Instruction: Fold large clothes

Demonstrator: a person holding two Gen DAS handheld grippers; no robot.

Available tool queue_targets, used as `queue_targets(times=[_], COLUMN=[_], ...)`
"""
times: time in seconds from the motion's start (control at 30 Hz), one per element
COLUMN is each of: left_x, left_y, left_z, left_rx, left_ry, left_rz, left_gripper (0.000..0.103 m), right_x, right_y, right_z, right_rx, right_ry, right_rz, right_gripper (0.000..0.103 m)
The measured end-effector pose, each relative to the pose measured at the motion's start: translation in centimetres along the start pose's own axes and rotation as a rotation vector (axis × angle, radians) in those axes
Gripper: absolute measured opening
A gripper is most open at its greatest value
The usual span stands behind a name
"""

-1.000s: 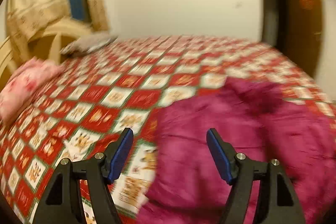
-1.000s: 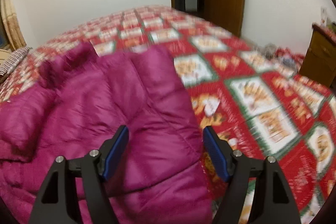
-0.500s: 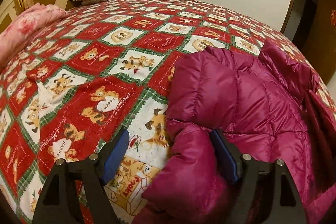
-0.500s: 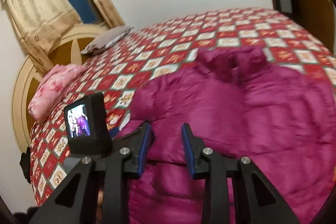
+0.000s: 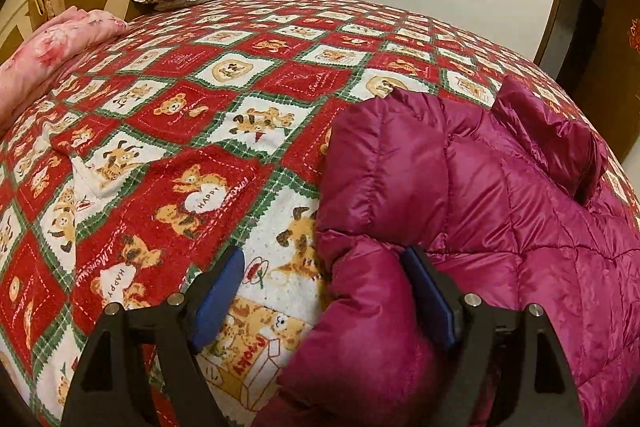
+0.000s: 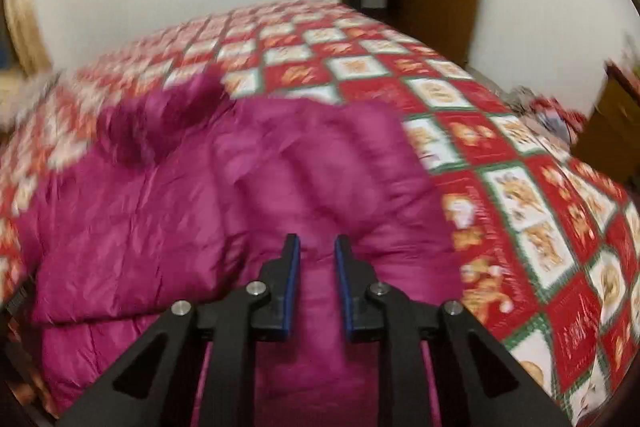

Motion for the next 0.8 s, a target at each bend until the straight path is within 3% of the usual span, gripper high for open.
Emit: queue_targets(times=[0.13, 0.2, 0.27, 0.37, 0.47, 0.6, 0.8], left_x=[-0.2, -0.3, -0.3, -0.3, 0.0, -0.2, -2.6], left_y=[0.0, 0.0, 0.0, 0.0, 0.0, 0.1, -1.7], left_z=[0.0, 0.0, 0.0, 0.0, 0.0, 0.0, 0.5], left_rx=[-0.001, -0.001, 0.000, 0.001, 0.001, 0.001, 0.054], left_ry=[-0.011, -0.019, -0.024, -0.019, -0.003, -0.013, -0.151], left_rz=[-0.008, -0.014, -0.016, -0.016, 0.008, 0.022, -0.018], left_gripper=[0.083, 0.084, 0.084, 0.085, 0.088, 0.089, 0.089], right_x=[-5.4, -8.6, -9.9, -9.6, -8.8, -7.8, -6.8], right_y=[-1.5, 0.3, 2.8, 5.6, 5.7, 5.4, 5.3], right_z=[2.4, 2.5, 1.3, -1.4, -3.5, -3.4, -3.3], right_rx=[0.074, 0.039, -0.036, -0.111, -0.076, -0.057, -0.028], right_ry=[-0.094, -0.183, -0.215, -0.232, -0.275, -0.261, -0.248], right_rz=[0.168, 0.209, 0.216, 0.187, 0.195, 0.209, 0.231], right_gripper=[0.025, 0.035, 0.035, 0.024, 0.019, 0.019, 0.021])
Point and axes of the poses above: each gripper's, at about its wrist camera, not at the fingertips, and y roughly the way its jaws point, x to its right, z to its top, the point moved 1 cm from there along y, roughly the way its jaws point, and after that the axes turned 11 degrees about x, right-handed, at the moved point
